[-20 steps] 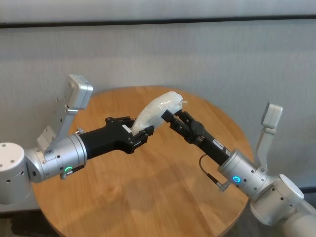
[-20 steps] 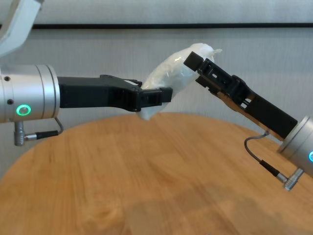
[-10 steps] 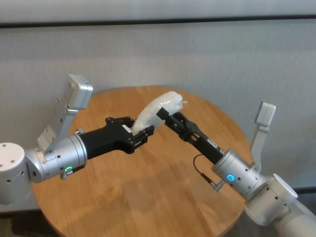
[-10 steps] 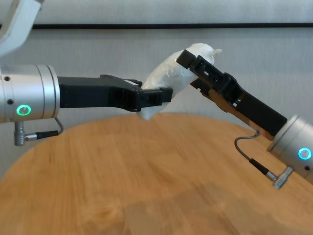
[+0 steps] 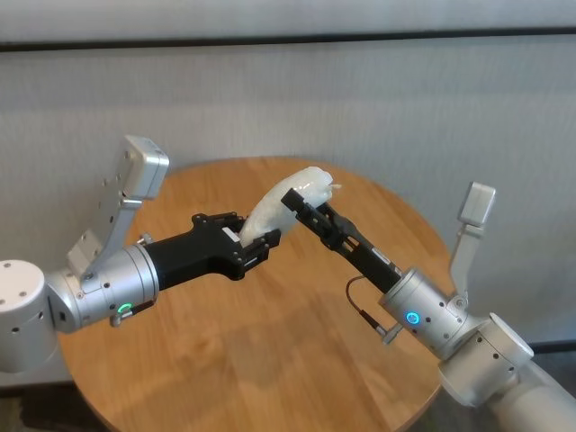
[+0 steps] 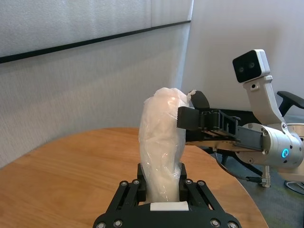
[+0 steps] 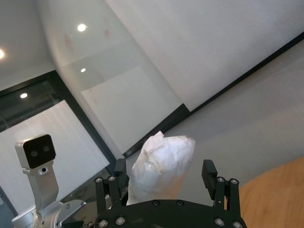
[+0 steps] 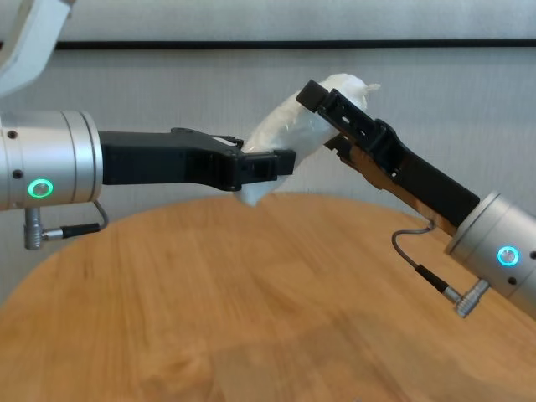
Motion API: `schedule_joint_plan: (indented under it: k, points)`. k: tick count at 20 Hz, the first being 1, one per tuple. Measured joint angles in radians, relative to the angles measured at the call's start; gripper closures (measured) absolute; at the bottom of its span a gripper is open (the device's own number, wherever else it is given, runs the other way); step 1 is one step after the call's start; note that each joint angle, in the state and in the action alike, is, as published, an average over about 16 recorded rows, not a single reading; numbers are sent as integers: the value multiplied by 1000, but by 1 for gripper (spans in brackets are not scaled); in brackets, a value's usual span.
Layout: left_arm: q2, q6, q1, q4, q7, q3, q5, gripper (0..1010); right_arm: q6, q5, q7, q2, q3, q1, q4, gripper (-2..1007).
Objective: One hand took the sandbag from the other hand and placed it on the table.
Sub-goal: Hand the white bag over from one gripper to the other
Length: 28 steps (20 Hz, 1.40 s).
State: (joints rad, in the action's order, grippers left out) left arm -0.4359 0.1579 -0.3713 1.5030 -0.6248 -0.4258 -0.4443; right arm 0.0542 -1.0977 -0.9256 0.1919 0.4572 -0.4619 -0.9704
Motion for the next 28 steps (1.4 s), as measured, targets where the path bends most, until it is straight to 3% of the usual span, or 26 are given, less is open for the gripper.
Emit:
schedule_joint_plan:
  k: [19, 28]
  points:
    - [0, 0, 0, 0, 0, 0, 0, 631, 0, 9, -12, -25, 11, -38, 45, 10]
    - [0, 0, 0, 0, 0, 0, 0, 631, 0, 9, -12, -25, 11, -37, 43, 120]
